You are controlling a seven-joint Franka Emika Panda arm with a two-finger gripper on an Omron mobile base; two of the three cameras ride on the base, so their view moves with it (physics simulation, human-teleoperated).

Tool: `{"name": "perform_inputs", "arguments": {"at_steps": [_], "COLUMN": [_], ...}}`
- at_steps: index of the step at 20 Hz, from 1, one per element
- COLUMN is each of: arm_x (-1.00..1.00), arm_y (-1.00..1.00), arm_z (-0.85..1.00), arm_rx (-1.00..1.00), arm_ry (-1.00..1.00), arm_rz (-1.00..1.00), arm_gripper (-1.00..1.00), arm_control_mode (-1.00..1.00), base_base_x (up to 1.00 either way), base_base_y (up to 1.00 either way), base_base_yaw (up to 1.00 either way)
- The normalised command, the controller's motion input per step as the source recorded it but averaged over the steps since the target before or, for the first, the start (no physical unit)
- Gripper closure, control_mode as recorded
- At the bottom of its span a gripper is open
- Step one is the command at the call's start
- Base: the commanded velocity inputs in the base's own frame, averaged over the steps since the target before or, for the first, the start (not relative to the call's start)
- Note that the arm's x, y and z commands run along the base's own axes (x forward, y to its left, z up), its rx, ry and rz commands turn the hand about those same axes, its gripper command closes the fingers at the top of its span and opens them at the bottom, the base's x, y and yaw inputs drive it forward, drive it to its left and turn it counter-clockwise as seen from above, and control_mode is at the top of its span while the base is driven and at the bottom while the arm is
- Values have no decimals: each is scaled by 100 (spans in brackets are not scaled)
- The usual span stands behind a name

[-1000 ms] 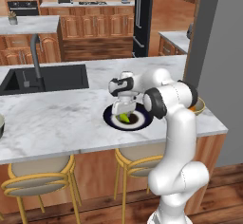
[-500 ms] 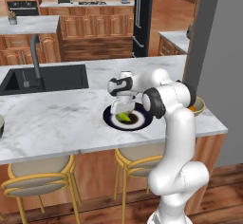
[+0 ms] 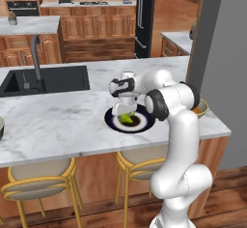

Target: Take the fruits from the plate on the dining counter and place two fruits in each bowl.

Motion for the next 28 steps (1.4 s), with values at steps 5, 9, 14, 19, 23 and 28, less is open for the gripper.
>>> {"name": "perform_inputs", "arguments": {"at_steps": [5,9,14,19,23,28], "arm_x": [-38,-49,-41,-51,-11,-1], "arm_y": [0,0,0,0,0,0], "arm_z": [50,46,45,31,1,0], "arm_rx": [1,0,0,0,-3,0], "arm_ry": [-4,-1,-1,-10,0,0], "arm_rz": [0,0,0,0,-4,0], "arm_gripper": [100,100,100,100,100,100], "arm_control_mode": [-100,-100,-100,-100,-100,100], "base_base_x": [0,0,0,0,0,-8], "base_base_y": [0,0,0,0,0,4], "base_base_yaw": [0,0,0,0,0,0]}}
